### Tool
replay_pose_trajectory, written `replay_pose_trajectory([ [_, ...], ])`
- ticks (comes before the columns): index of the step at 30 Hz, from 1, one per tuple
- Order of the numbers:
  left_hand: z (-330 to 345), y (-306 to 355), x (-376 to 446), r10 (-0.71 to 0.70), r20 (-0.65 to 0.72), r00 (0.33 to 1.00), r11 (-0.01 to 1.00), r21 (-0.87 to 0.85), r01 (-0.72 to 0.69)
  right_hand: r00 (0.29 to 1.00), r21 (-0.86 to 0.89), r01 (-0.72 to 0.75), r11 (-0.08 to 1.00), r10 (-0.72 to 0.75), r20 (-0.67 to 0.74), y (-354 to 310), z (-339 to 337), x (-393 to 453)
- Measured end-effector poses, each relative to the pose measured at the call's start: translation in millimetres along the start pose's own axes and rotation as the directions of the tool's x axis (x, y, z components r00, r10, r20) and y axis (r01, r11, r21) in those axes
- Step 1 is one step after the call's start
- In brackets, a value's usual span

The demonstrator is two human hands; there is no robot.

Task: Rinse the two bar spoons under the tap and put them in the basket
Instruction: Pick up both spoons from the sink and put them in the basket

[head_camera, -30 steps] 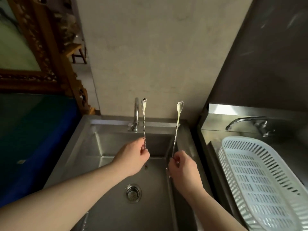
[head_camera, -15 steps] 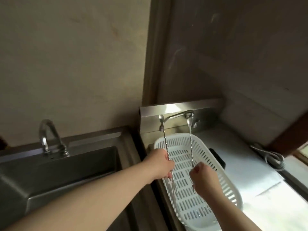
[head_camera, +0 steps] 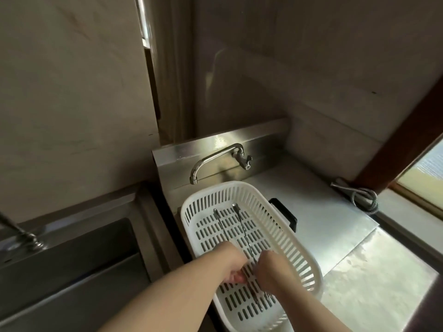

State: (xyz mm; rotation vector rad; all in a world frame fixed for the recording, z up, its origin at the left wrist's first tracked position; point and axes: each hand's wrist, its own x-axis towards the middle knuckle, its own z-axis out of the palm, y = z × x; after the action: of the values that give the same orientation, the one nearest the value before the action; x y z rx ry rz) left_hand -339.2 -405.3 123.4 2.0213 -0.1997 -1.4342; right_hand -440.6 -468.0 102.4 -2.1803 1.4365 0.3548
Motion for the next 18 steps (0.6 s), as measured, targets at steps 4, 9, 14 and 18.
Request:
replay_pose_trajectory([
  [4,-4.1,0.3,5.7,-0.063,0.085,0.994,0.997,-0.041,0.067,0.999,-0.04,-0.007,0.999,0.009,0.039,-1.3,2.4,3.9],
  [9,-2.5,0.5,12.0,-0.098,0.11,0.989,0.992,-0.072,0.106,0.997,-0.085,-0.018,0.996,0.024,0.073,-3.0,-0.1,5.1],
  [14,2.8,-7.0,20.4,-0.128,0.05,0.991,0.99,-0.056,0.13,0.999,-0.125,0.024,0.992,-0.018,0.05,0.9,2.0,7.5],
  [18,1.4,-6.9,19.8,-0.14,0.066,0.988,0.987,-0.069,0.144,0.999,-0.111,0.042,0.993,-0.039,0.025,3.8,5.9,8.0],
])
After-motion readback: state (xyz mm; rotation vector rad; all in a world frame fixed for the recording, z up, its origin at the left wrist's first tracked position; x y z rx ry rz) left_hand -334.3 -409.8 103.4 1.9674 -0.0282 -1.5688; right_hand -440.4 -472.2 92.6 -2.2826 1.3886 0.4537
